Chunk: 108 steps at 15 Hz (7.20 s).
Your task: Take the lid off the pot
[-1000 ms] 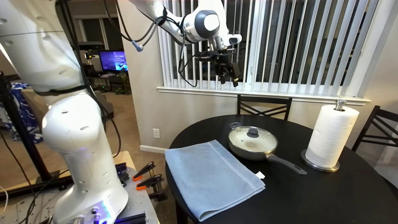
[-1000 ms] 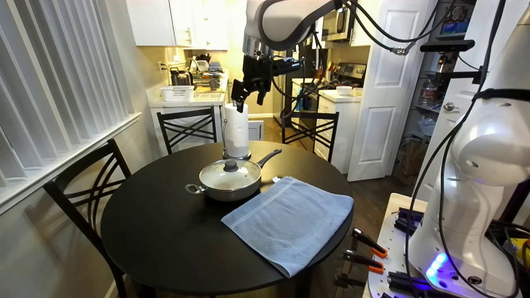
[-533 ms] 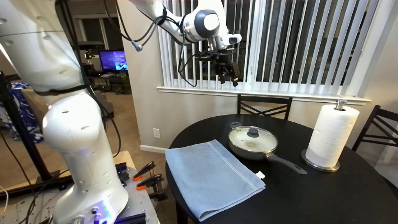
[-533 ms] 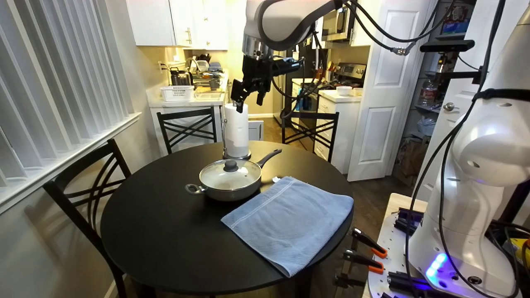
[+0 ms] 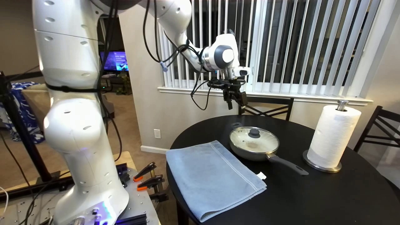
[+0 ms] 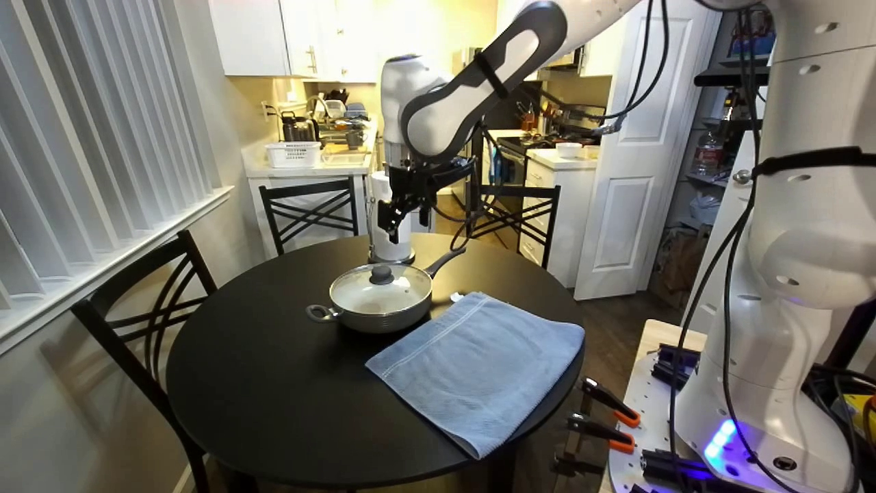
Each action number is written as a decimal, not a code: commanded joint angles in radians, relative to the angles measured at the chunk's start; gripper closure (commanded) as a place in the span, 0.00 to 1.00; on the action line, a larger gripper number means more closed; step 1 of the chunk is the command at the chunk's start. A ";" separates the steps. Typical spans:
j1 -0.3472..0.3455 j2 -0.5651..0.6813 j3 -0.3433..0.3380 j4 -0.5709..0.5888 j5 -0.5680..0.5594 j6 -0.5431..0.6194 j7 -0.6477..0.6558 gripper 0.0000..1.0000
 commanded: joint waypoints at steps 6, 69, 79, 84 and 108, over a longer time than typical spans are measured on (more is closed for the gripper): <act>0.001 0.313 -0.060 0.246 0.300 0.130 -0.145 0.00; 0.067 0.694 -0.189 0.766 0.288 -0.211 -0.020 0.00; 0.062 0.693 -0.178 0.782 0.296 -0.251 -0.028 0.00; 0.061 0.695 -0.177 0.784 0.296 -0.249 -0.029 0.00; 0.068 0.549 -0.174 0.720 0.301 -0.202 -0.035 0.67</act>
